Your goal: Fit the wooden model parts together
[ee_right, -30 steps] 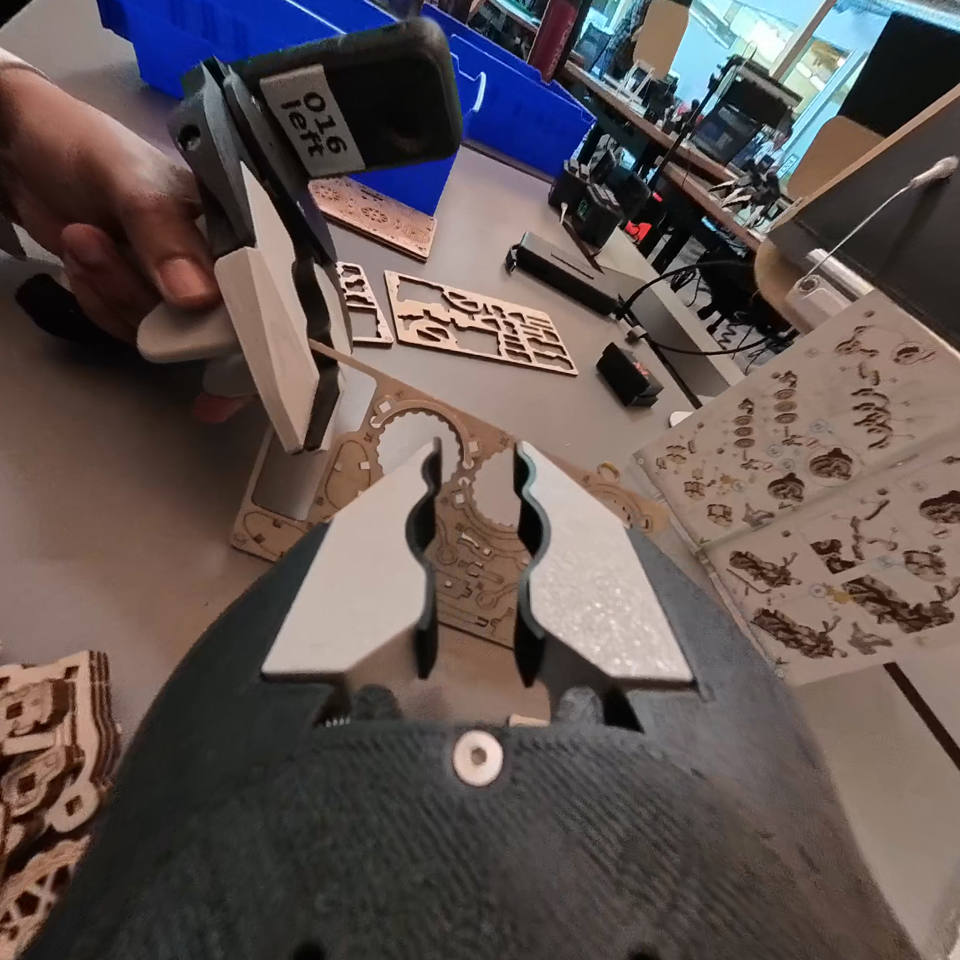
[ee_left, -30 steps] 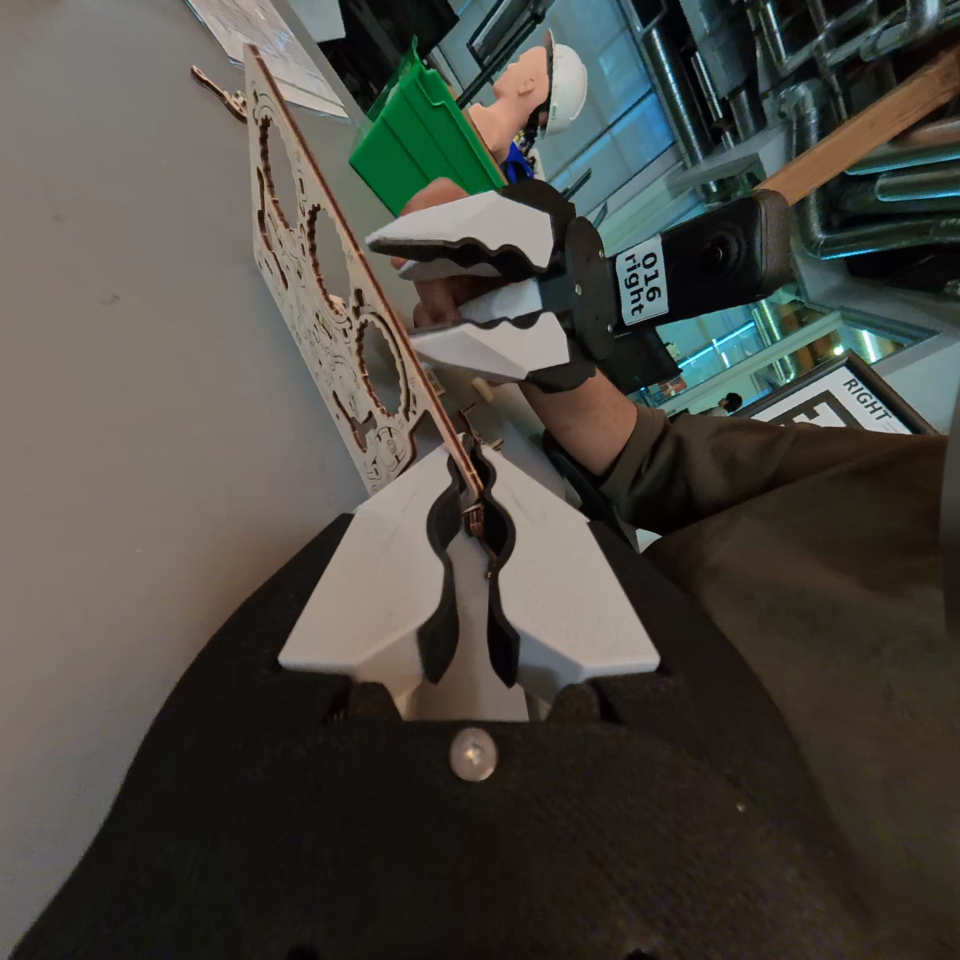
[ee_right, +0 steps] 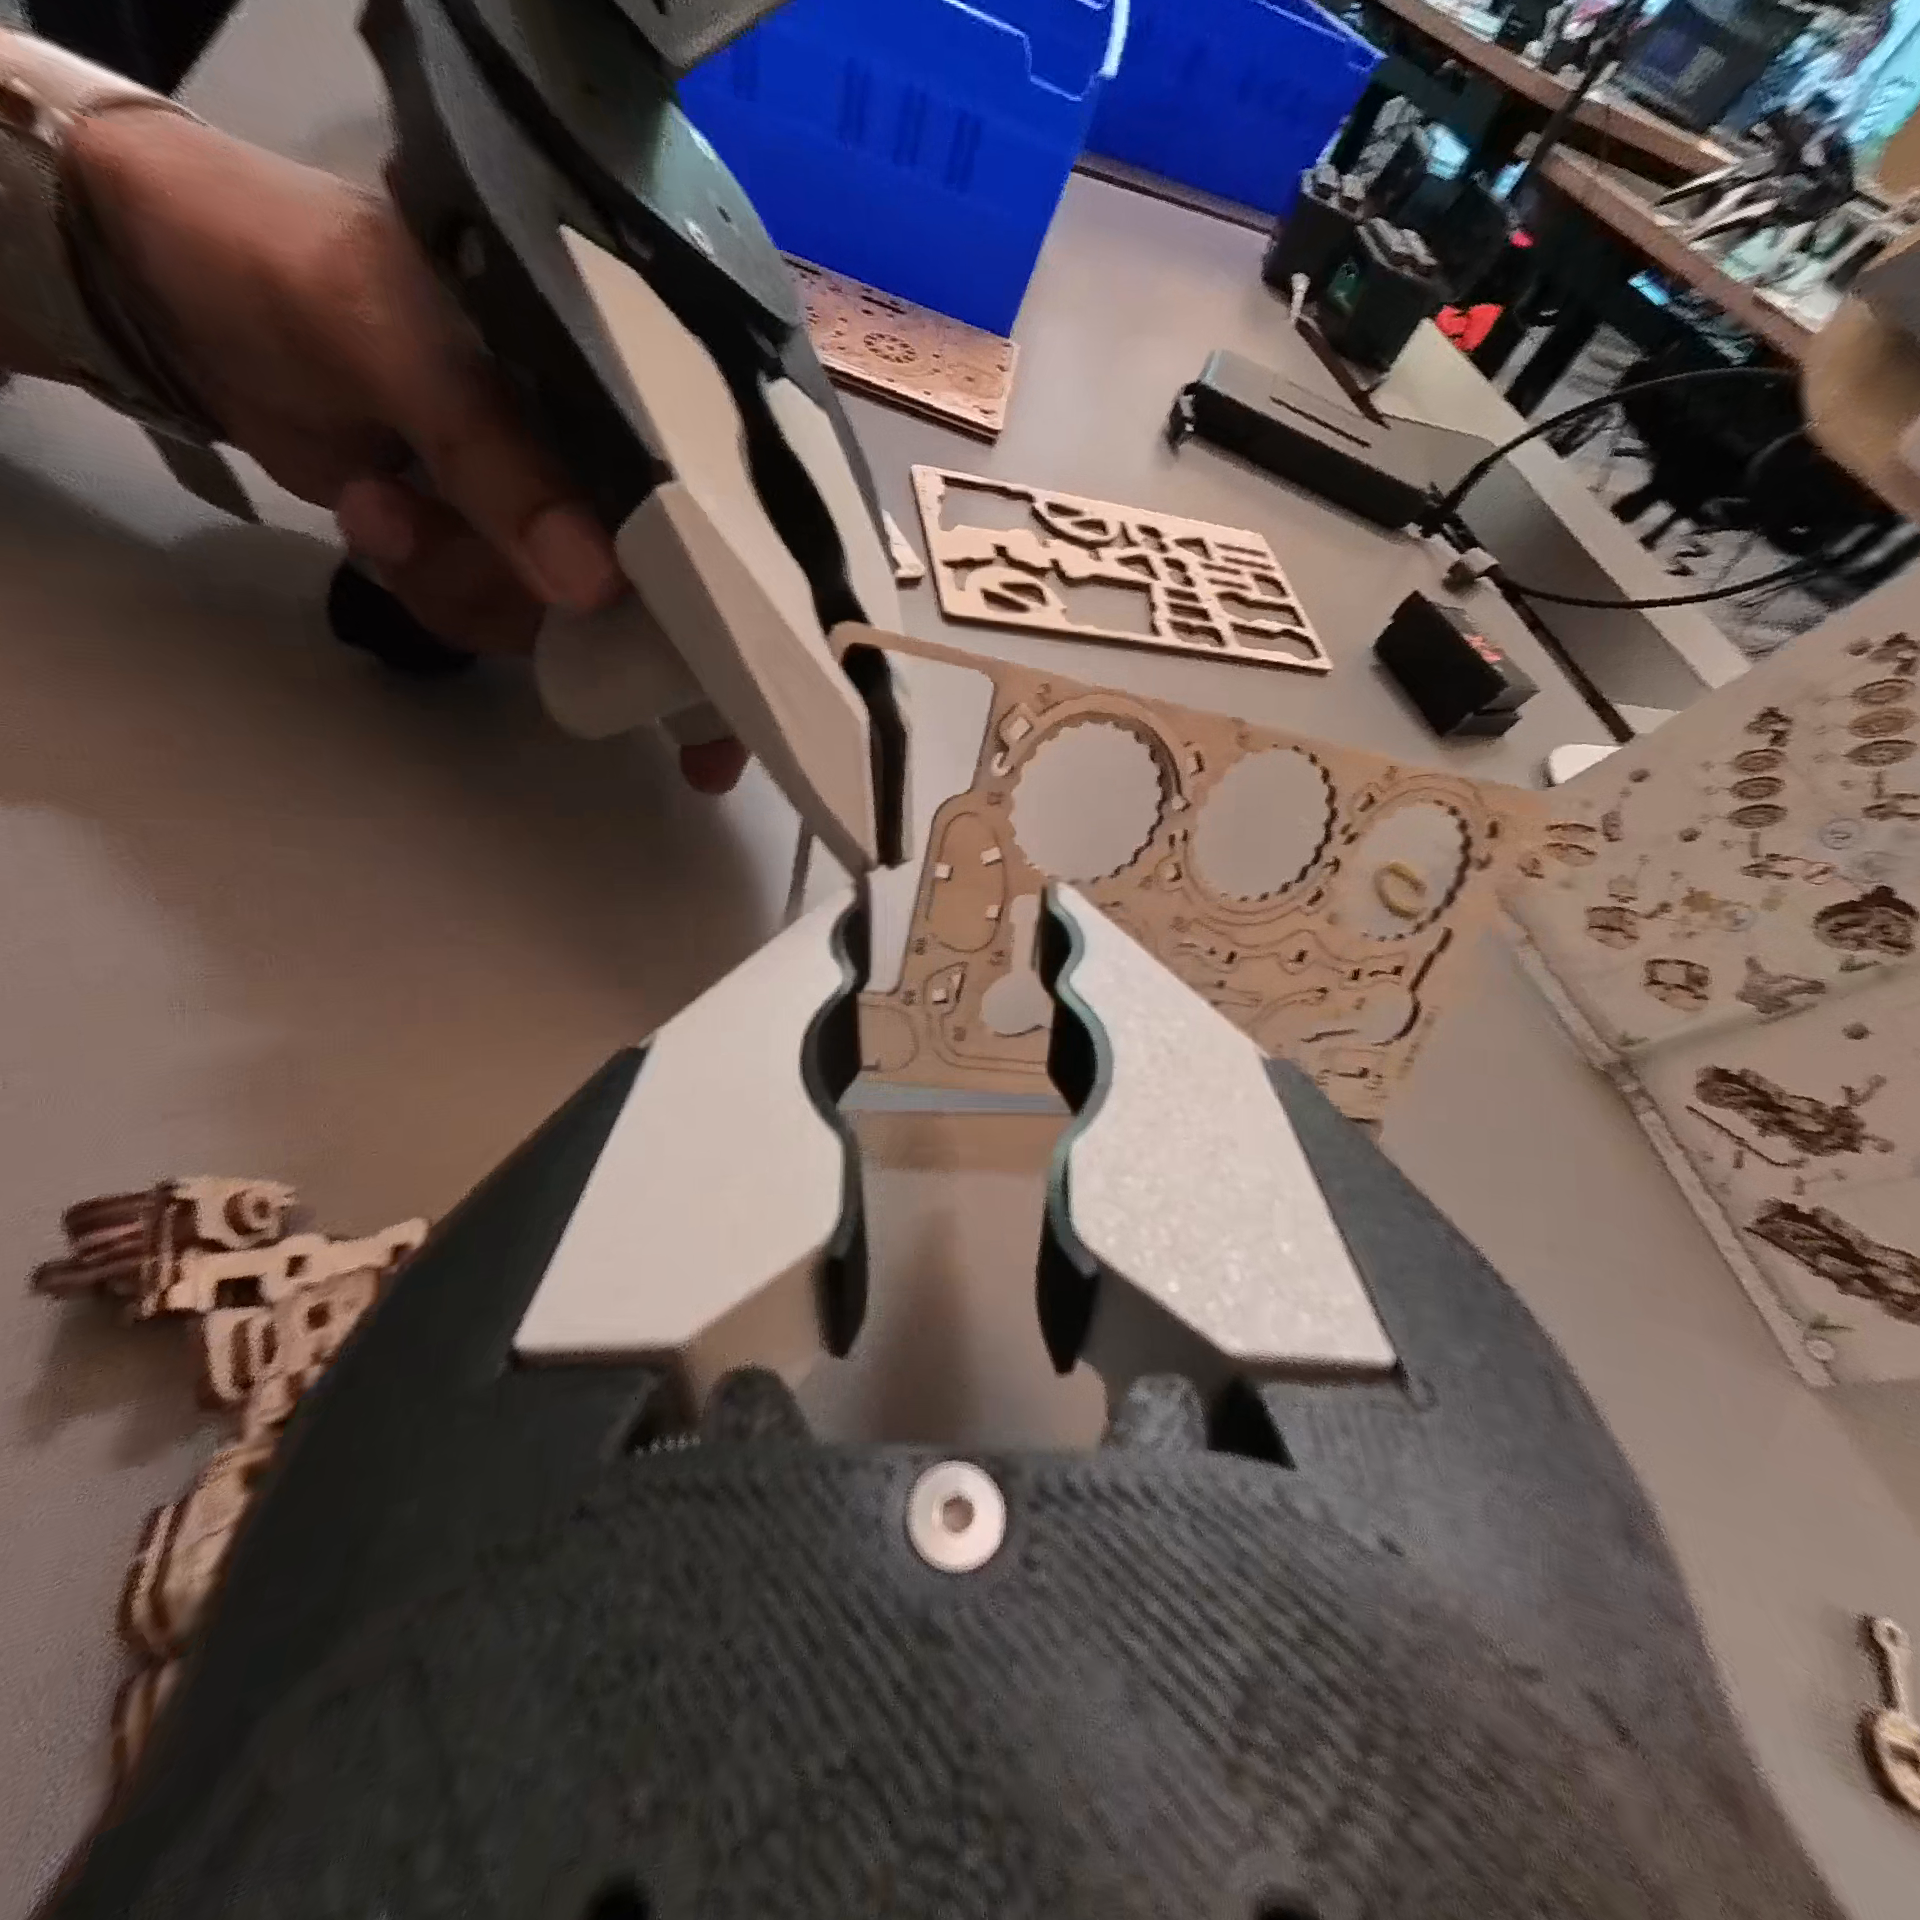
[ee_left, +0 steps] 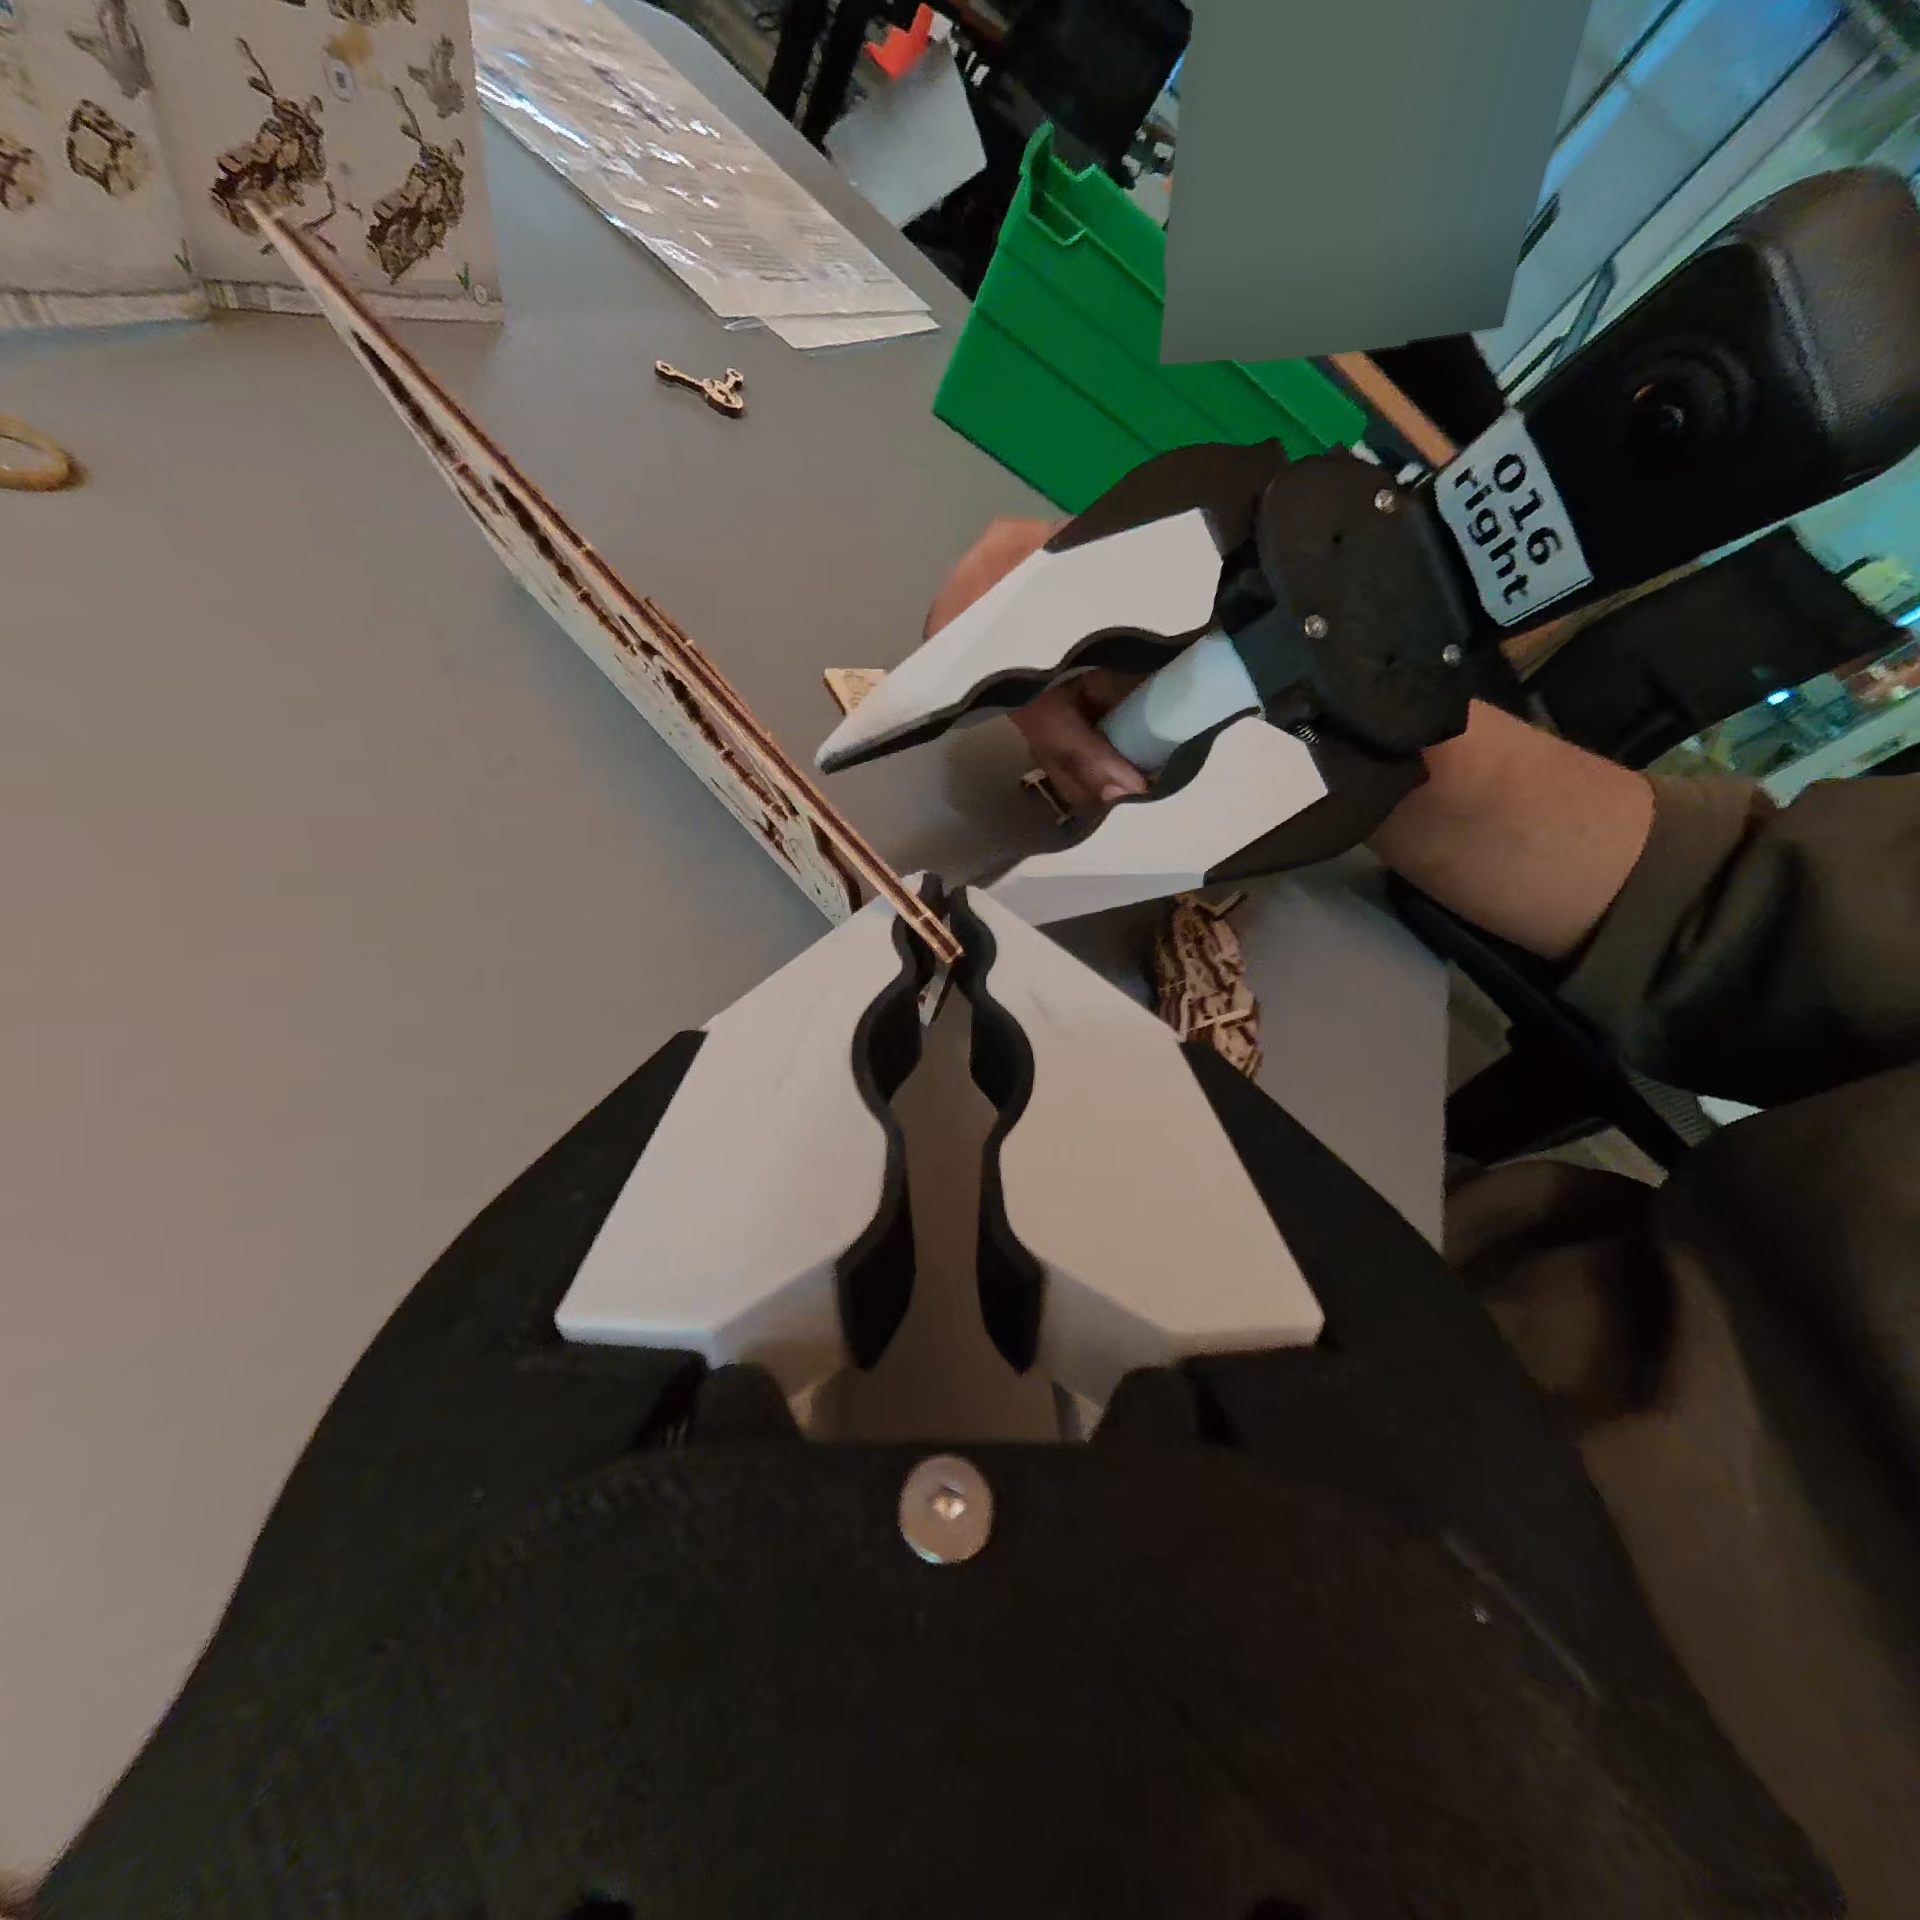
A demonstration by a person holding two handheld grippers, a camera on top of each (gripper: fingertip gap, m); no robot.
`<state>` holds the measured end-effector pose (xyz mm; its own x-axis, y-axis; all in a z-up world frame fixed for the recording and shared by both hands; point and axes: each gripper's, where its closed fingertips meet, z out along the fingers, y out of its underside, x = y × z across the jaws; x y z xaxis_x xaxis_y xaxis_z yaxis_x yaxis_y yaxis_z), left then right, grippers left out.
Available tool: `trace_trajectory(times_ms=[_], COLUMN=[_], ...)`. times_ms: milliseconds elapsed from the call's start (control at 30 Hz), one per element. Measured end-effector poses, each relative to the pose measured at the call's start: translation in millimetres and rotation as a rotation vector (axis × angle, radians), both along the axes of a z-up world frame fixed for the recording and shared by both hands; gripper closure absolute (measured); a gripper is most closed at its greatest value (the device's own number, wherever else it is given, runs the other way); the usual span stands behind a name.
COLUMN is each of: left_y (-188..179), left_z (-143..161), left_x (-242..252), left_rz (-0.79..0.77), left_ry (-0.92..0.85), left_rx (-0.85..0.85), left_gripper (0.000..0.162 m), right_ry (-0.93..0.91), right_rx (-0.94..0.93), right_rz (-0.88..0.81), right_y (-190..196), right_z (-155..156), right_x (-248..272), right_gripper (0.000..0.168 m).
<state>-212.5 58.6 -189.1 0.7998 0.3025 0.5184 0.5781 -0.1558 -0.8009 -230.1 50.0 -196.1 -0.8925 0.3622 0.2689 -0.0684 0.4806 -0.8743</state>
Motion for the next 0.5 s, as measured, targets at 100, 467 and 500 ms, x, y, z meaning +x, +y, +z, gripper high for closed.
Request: trace_trajectory(times_ms=[100,467,500], left_y=[-1,1,1], left_z=[5,10,10], left_x=[-1,4,4], left_rz=[0.003,-0.034,-0.033], left_ry=[-0.065,-0.081,-0.078], left_rx=[0.065,0.113,0.111], left_gripper=[0.162,0.162,0.162], right_ry=[-0.087,-0.105,-0.11], right_rx=[-0.033,0.076,0.072], right_rz=[0.062,0.023,0.015], right_y=[-3,-3,-2], right_z=[3,-16,-16], right_x=[12,10,9], right_gripper=[0.123,0.113,0.114])
